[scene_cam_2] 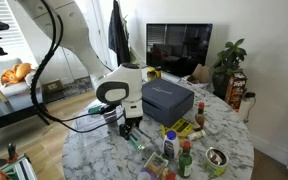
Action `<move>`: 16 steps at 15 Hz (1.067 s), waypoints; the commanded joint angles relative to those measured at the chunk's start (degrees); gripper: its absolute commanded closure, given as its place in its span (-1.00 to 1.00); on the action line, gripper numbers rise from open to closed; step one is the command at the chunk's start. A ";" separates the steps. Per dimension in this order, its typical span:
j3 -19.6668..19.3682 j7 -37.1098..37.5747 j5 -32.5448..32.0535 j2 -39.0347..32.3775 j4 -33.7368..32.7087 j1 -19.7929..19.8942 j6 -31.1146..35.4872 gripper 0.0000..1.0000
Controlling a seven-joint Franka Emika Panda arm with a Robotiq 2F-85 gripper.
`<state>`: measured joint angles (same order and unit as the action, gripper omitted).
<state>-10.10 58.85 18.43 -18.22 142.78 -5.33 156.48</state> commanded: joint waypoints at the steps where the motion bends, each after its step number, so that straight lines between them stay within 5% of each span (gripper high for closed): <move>1: 1.51 -0.20 -0.35 -0.84 0.87 2.32 -1.62 -1.00; 8: 3.01 -4.36 2.40 3.64 2.97 6.28 -0.85 -1.00; 11: 4.68 -14.03 8.02 7.89 4.02 11.77 -3.85 -1.00; 16: 1.80 -29.85 19.38 9.83 3.23 18.52 -15.92 -1.00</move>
<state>-7.20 37.03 32.03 -10.51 144.80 9.54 146.91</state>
